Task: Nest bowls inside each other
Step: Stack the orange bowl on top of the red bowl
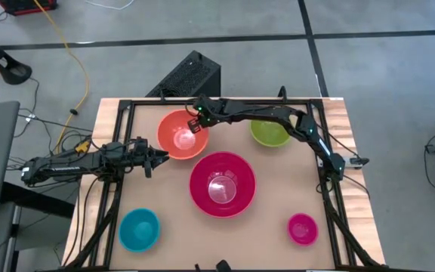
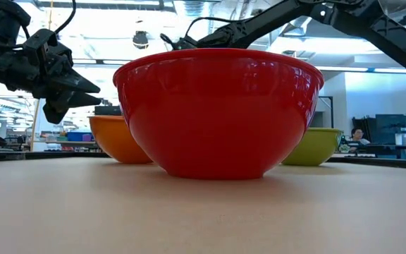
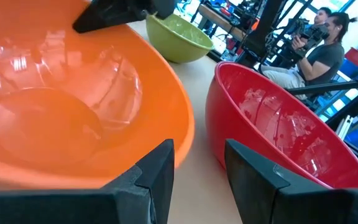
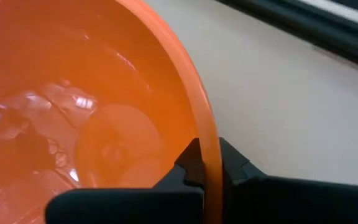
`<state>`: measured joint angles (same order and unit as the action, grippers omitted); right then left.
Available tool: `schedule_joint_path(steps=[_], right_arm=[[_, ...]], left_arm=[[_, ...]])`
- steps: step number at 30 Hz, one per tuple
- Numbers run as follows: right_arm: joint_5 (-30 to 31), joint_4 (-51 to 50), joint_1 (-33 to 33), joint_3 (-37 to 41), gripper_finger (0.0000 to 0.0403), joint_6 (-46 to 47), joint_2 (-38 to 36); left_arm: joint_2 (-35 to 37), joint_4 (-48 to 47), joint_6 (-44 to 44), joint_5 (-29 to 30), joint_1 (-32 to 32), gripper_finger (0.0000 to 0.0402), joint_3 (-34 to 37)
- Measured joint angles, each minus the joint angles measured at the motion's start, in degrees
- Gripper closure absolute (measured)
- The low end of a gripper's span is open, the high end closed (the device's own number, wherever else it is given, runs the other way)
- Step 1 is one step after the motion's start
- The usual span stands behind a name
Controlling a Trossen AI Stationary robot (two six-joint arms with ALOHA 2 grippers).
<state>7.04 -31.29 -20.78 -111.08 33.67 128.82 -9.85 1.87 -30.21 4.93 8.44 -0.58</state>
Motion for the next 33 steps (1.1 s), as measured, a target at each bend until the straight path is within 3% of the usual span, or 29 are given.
schedule_joint_path(steps=[4, 15, 20, 24, 33], right_arm=[[0.4, -0.4, -1.5, 0.0, 0.0372, 0.8, -0.9], [0.2, -2.9, -7.6, -0.2, 0.0388, 0.8, -8.7], [-2.9, -6.3, -9.8, -0.3, 0.0388, -1.2, -13.8], [-3.1, -12.3, -9.6, -0.3, 0.0389, -4.3, -18.6], [-9.9, -27.7, -4.0, -0.3, 0.0387, -9.6, -29.0]], left_arm=[[0.0, 0.0, 0.0, 0.0, 0.0, 0.0272, 0.0], [0.0, 0.0, 0.0, 0.0, 0.0, 0.0272, 0.0], [0.0, 0.0, 0.0, 0.0, 0.0, 0.0272, 0.0], [0.0, 0.0, 0.0, 0.0, 0.0, 0.0272, 0.0], [0.0, 0.0, 0.0, 0.0, 0.0, 0.0272, 0.0]])
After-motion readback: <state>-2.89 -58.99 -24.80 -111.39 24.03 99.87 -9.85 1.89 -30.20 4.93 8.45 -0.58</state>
